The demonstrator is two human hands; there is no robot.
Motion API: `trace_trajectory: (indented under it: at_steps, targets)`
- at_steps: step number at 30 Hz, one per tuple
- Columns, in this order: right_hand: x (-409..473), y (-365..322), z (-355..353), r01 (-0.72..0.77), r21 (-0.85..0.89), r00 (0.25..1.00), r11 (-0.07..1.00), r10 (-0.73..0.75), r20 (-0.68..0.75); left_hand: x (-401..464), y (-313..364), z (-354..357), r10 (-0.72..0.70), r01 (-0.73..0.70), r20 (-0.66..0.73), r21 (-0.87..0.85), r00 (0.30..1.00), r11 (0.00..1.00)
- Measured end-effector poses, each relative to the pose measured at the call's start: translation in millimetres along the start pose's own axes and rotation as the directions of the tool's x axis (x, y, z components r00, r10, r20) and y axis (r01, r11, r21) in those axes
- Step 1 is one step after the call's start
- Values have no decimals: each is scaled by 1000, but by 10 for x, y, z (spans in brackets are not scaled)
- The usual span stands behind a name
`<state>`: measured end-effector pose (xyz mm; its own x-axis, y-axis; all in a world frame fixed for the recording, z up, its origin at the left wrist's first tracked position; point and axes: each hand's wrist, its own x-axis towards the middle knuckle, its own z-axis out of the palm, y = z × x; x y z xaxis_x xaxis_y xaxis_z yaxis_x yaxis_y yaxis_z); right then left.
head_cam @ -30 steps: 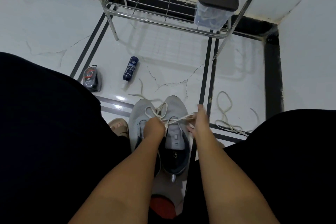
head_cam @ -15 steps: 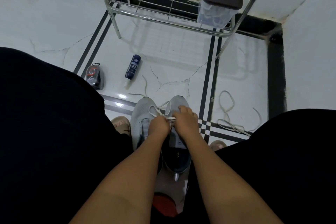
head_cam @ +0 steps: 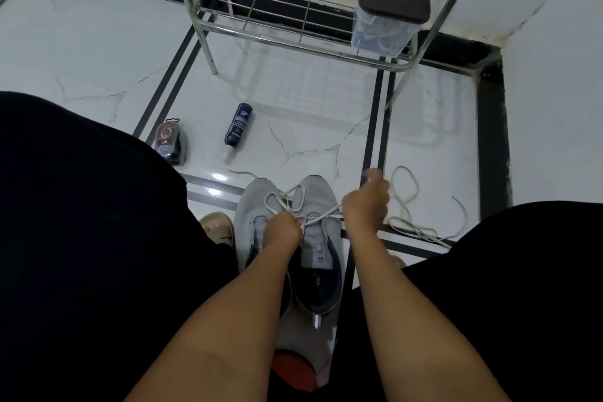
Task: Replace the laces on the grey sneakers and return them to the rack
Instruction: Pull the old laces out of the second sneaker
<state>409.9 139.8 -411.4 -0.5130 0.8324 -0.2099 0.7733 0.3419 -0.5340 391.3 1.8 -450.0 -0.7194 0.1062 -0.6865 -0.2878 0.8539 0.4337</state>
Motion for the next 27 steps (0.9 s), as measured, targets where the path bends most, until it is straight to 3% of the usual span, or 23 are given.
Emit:
trace_trajectory:
  at_steps: [2, 4, 6, 7, 8, 10, 11, 12, 14, 15, 17, 19, 20, 22, 24, 26, 27]
  targets:
    - [-197, 66, 181, 343, -229, 925, 911, -285, 251, 2, -8, 7, 17, -17, -2, 4, 1000, 1000]
    - [-335, 216, 353, 521, -330, 815, 787, -343, 468, -7, -15, 8, 31, -31, -7, 4, 1000, 1000]
    - [-380, 317, 460, 589, -362, 772, 722, -372, 515, -12, -19, 6, 40, -40, -13, 0, 999, 999]
    - [-384, 321, 456, 560, -349, 792, 751, -362, 491, -13, -17, 3, 40, -40, -16, -4, 999, 999]
    - [-346, 314, 439, 454, -309, 858, 836, -316, 406, -13, -14, -2, 36, -36, -17, -7, 999, 999]
    - [-155, 244, 297, -10, -66, 993, 998, 18, 113, -17, -7, -17, 23, -23, -9, -16, 1000, 1000]
    - [-35, 222, 184, -222, 104, 975, 969, 223, 8, -17, -7, -20, 19, -19, -4, -18, 1000, 1000]
    - [64, 232, 86, -338, 225, 932, 914, 358, -52, -11, -6, -17, 18, -18, -1, -17, 1000, 1000]
    - [135, 213, 15, -353, 214, 926, 911, 373, -60, -10, -2, -10, 19, -19, -2, -4, 1000, 1000]
    - [106, 186, 39, -278, 140, 958, 950, 284, -27, -12, 1, -5, 19, -19, -3, 2, 1000, 1000]
    - [-46, 181, 171, 21, -63, 992, 998, -13, 128, -2, 1, 9, 15, -15, -6, 7, 1000, 1000]
    - [-254, 235, 315, 367, -242, 897, 898, -272, 349, 1, 2, 10, 17, -17, -7, 8, 1000, 1000]
    - [-333, 291, 374, 473, -287, 842, 833, -331, 425, 2, 0, 10, 20, -20, -8, 8, 1000, 1000]
    - [-385, 376, 424, 535, -325, 805, 780, -356, 474, 1, -2, 12, 27, -27, -5, 11, 1000, 1000]
    - [-327, 394, 408, 367, -269, 900, 890, -267, 345, 1, -7, 9, 31, -30, -4, 16, 1000, 999]
    - [-131, 286, 244, -52, -8, 992, 999, 53, 112, 18, -24, 14, 19, -19, -1, 11, 1000, 1000]
    - [-6, 254, 159, -230, 161, 973, 960, 226, 43, 22, -32, 11, 14, -14, -1, 11, 1000, 1000]
